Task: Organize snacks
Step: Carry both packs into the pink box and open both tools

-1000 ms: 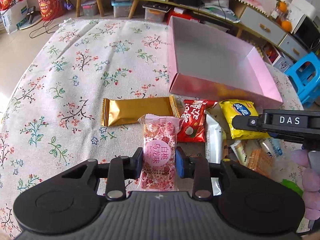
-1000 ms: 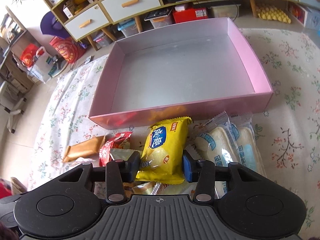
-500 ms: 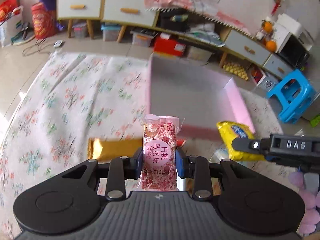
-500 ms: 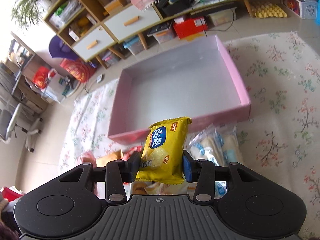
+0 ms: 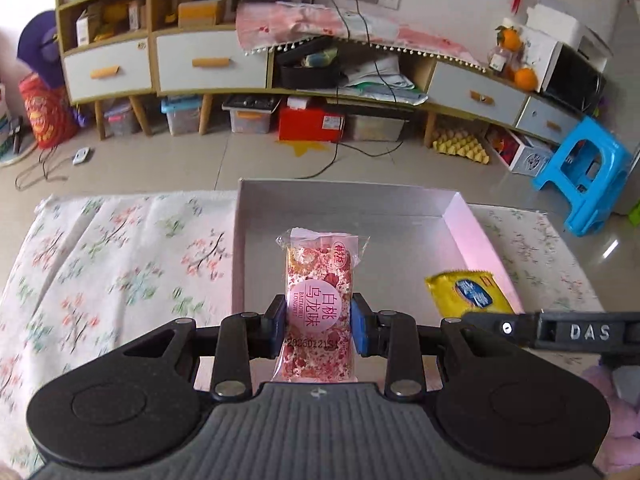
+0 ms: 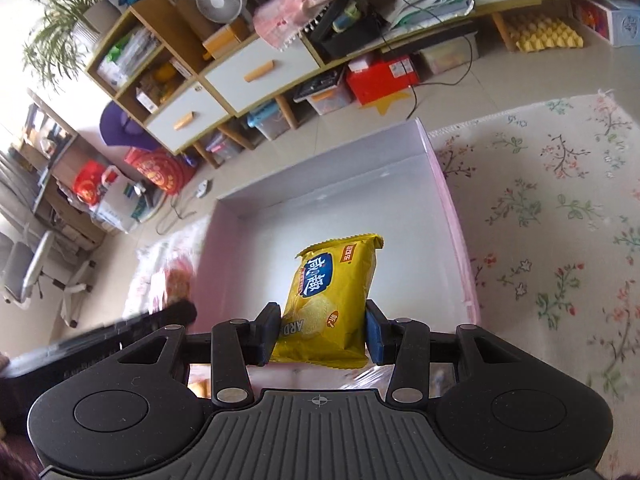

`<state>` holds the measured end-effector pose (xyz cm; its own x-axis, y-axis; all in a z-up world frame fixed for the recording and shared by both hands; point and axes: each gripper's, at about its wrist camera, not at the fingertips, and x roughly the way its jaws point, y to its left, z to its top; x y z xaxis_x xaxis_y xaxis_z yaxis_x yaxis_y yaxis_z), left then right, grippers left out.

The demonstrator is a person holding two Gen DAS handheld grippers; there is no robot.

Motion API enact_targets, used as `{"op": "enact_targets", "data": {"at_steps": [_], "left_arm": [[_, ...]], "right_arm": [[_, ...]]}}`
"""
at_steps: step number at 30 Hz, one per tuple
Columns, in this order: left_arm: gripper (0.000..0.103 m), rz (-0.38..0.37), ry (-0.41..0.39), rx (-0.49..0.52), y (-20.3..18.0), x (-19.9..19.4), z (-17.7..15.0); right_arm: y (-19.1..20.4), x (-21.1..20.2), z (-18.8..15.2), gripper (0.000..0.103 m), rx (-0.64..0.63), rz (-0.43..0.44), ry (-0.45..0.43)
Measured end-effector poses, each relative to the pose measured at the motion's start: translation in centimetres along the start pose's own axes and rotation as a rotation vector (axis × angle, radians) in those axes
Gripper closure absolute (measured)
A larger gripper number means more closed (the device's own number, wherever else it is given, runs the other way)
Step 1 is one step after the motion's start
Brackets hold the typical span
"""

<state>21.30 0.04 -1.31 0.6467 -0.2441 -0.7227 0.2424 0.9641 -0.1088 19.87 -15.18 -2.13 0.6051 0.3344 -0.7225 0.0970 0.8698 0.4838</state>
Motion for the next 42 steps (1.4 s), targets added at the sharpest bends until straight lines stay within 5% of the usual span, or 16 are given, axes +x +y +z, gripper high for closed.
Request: {"op": "enact_targets", "data": {"at_steps": [10,22,29,42], "left_arm": [[0.073,0.057,0.015,0.084,0.0,2.7,-1.1],[0.071,0.052,0.033,0.072,0.8,2.4,-1.0],[0.049,0.039,0.023,0.069,0.4,1.9,-1.0],[0.012,0.05,0.019,0.035,-0.5,-2.8,-2.2]], "right_arm": [[-0.9,2.5,0.6,0.06,-0.027,0.0,0.004],[0.1,3.5,0.3,0.058,-0.085,-0.043,0.019],[1.0,2.6,0.5,0.03,-0.105,-0.042,0.006],[2.1,-2.8,-0.9,0.02,-0.141,-0.094,-0.025]]}}
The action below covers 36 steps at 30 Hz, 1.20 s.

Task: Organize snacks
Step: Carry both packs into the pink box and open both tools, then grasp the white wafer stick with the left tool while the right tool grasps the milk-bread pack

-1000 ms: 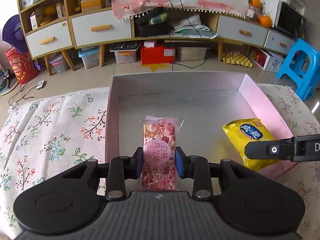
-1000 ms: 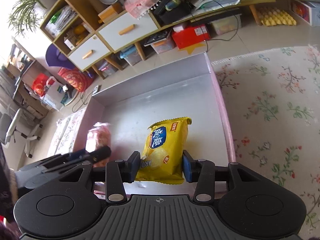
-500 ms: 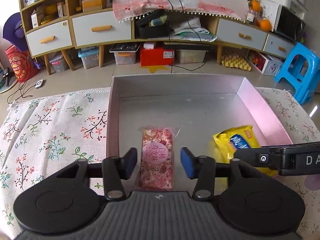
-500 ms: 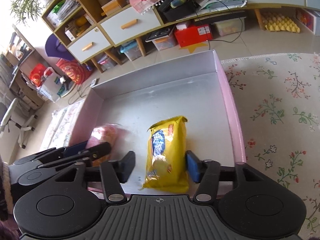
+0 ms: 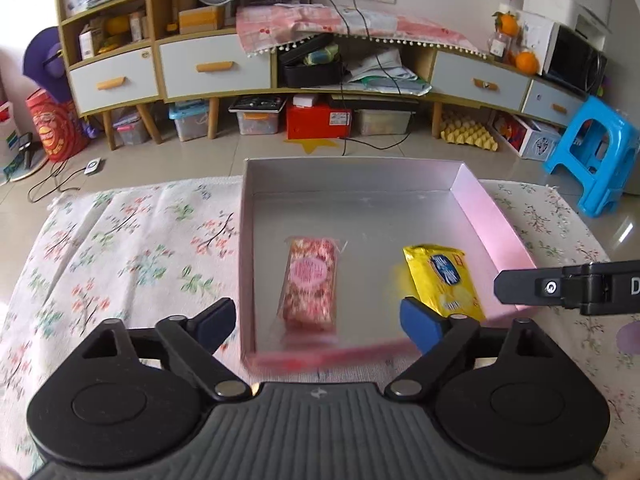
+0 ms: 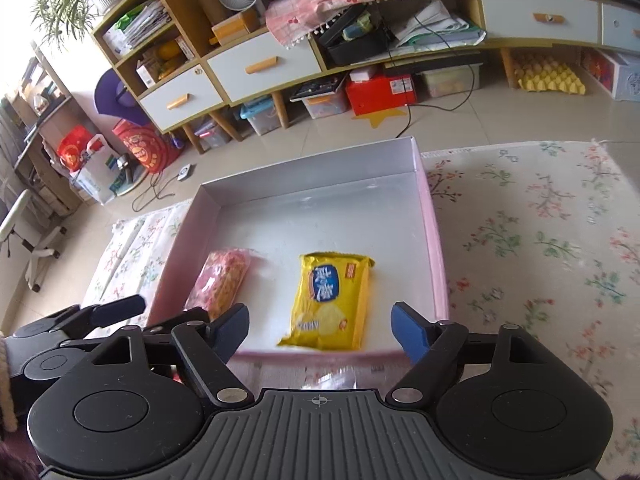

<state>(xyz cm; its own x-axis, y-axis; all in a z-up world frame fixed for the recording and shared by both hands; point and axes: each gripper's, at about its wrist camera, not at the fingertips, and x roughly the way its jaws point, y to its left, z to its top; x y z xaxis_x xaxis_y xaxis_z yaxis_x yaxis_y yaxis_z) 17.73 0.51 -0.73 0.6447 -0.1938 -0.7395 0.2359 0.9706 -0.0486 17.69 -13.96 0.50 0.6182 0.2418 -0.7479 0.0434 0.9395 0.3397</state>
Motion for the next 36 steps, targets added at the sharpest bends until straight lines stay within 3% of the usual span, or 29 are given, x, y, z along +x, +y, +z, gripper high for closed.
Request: {"op": "enact_targets", "data": {"at_steps": [15,22,28,36], "left_arm": [[0.001,0.058,0.074,-0.062,-0.4,-5.7,-4.6],[0.002,0.036,0.097,-0.092,0.2,-5.4,-6.5],[0.015,-0.012,0.136,-0.173,1.1,-3.7,-6.6],[0.044,-0.114,0.197,-0.32,1.9,-1.8,-7.2]], "right_arm": [[2.0,-5.7,-5.0,0.016,-0.08,-0.088,0.032],[1.3,-5.8,-7.7,0.013,-0.128,-0.103,0.022],[0.0,-5.4,-8.2,0.013,-0.126,-0.137,0.024],[-0.9,-4.1,-7.7,0.018,-0.049,-0.098,0.034]]}}
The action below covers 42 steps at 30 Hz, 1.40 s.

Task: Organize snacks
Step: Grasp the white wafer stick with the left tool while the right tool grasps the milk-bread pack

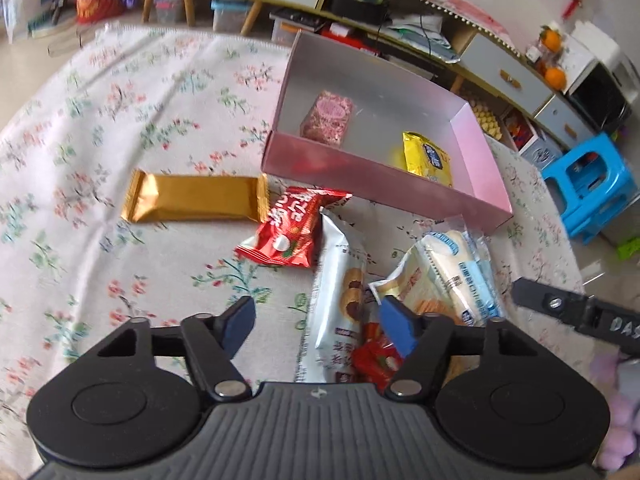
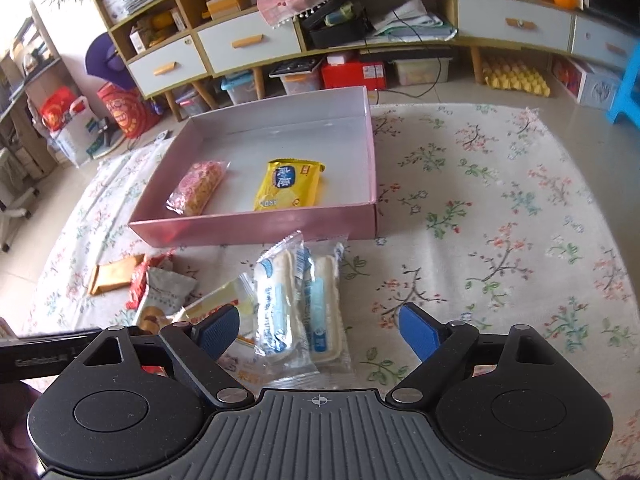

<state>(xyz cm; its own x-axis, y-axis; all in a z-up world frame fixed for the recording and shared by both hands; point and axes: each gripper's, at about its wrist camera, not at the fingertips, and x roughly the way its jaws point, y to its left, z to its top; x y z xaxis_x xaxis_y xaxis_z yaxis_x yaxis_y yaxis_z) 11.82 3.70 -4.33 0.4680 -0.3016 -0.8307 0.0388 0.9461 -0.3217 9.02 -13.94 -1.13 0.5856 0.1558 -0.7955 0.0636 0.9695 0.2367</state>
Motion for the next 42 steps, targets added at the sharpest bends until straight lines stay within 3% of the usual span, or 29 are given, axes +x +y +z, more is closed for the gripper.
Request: {"op": "enact_targets", "data": {"at_steps": [5,7,15,22,25,31,42], "left_arm": [[0.061,-0.034,0.036,-0.04,0.3,0.9,0.2],[0.063,-0.043,0.047,-0.037,0.2,1.2,0.3],[0.075,-0.026,0.055,0.032,0.0,1.5,0.7],[0.076,0.049,0.03,0.111,0.4,0.7,0.9],[0.076,0.073,0.023,0.122,0.8,0.5,1.0],[0.071,0.087,0.037,0.152,1.0,0.5,0.7],[0.076,0.092,0.051,0.161,0.6,0.4,0.7]], "right_arm": [[0.5,1.3,0.3,0.055,0.008,0.02,0.026],[0.8,1.9,0.4,0.063,0.011,0.038,0.04],[2.8,3.6,0.2,0.064,-0.059,0.013,0.064],[4.8,4.0,-0.5,0.064,-0.201,-0.056,0.045],[5.4,4.2,-0.8,0.069,-0.263,-0.097,0.036],[6.5,4.7,-1.5,0.069,-0.366,-0.146,0.021],[6.6,4.7,-1.1,0.075,-0.348,-0.16,0.035]]}}
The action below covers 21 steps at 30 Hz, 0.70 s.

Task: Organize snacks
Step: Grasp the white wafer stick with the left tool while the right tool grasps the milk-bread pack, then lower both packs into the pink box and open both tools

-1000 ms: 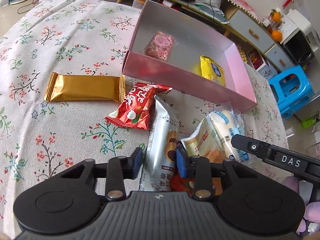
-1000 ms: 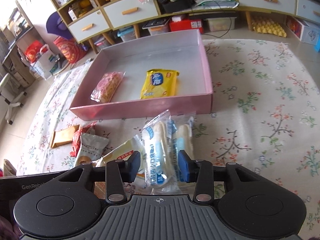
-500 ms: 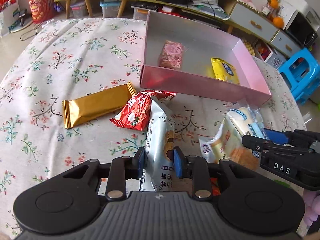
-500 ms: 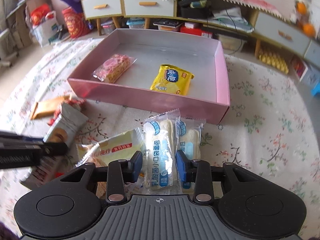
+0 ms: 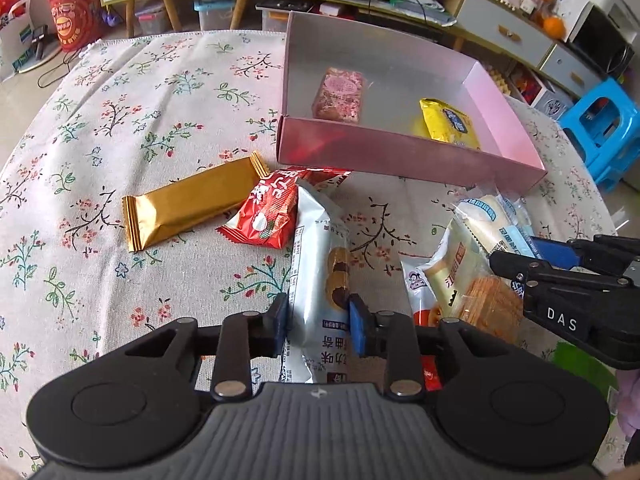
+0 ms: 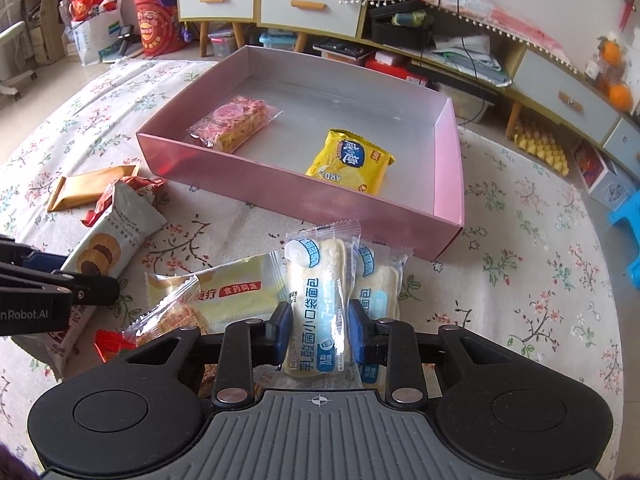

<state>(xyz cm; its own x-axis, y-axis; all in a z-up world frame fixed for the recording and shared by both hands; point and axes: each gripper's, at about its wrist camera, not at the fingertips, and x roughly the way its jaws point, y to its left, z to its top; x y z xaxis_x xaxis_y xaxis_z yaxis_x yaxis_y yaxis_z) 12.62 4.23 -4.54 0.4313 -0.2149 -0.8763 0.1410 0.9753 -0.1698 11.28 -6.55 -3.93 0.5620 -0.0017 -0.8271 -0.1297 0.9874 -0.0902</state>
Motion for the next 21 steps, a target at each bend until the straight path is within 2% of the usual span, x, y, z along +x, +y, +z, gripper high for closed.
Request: {"op": "enact_targets", "data": {"at_steps": [12,21], "left_arm": [[0.077,-0.073,0.003,-0.06,1.0,-1.1,0.4],[0.077,-0.144,-0.053,-0.08,1.8,-3.5,1.0]], "right_arm": [[-2.3,-1.2,0.7,0.075,0.199,0.107,0.049],[-5.5,-2.7,1.1,0.076,0.399,0.236,0.033]]}}
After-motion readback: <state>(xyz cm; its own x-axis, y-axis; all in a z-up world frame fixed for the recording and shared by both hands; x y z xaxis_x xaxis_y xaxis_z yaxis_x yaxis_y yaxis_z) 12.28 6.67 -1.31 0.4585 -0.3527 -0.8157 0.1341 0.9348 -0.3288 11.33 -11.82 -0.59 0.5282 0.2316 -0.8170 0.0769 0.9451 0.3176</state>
